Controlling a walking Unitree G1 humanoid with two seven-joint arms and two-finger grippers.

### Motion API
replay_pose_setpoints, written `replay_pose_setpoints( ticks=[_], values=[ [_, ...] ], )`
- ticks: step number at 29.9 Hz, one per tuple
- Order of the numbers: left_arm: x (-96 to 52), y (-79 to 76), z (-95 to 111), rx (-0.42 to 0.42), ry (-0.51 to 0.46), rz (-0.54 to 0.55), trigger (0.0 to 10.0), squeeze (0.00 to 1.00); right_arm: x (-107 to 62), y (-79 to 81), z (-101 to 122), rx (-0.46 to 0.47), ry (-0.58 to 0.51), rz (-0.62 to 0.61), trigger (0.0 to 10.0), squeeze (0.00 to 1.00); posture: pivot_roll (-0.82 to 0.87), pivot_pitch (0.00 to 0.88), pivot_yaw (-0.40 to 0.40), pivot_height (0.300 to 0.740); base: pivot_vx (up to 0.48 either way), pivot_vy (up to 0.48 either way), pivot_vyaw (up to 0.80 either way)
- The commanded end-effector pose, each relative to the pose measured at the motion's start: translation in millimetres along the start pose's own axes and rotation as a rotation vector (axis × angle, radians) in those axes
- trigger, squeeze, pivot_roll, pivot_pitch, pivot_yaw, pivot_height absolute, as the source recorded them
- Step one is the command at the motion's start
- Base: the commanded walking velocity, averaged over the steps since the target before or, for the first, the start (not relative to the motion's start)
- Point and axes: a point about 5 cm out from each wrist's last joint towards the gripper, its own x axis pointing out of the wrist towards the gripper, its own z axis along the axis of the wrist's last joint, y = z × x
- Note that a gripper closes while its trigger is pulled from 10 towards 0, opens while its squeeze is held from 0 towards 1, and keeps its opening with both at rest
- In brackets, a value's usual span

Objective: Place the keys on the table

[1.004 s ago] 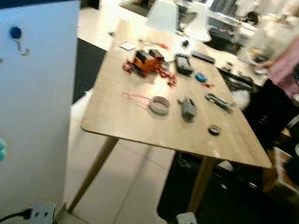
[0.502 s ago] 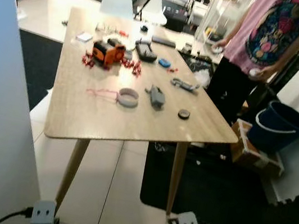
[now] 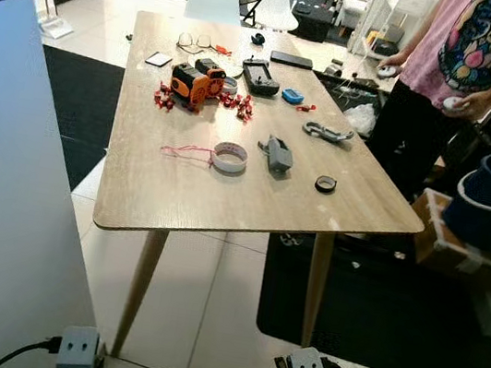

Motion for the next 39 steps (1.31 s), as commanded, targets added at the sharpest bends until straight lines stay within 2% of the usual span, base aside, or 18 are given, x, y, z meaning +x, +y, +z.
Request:
replay_pose_setpoints(
  ticks=[1, 8, 19, 39],
  values=[
    [-1.3, 5.1, -2.3, 0.021, 0.021, -0.003, 10.0, 0.00, -2.3, -1.4, -5.1, 0.023, 0.008, -0.017, 10.0, 0.00, 0.08, 0.050, -0.020, 0.740, 0.000, 0.000, 0.00],
    [1.0, 8.0, 0.9, 0.015, 0.023, 0.002, 10.0, 0.00, -2.7, -1.2, -5.8, 0.031, 0.004, -0.026, 10.0, 0.00, 0.08, 0.054, -0.017, 0.740, 0.000, 0.000, 0.00],
    [-1.1, 3.7, -2.4, -0.008, 0.017, 0.003, 10.0, 0.00, -2.9, -3.6, -5.3, 0.018, 0.010, -0.023, 10.0, 0.00, 0.08, 0.062, -0.034, 0.740, 0.000, 0.000, 0.00],
    [-2.3, 5.3, -8.7, -0.051, 0.056, 0.023, 10.0, 0.00, -3.6, -5.5, -5.6, 0.001, 0.016, -0.017, 10.0, 0.00, 0.08, 0.049, -0.050, 0.740, 0.000, -0.422, 0.00]
  ],
)
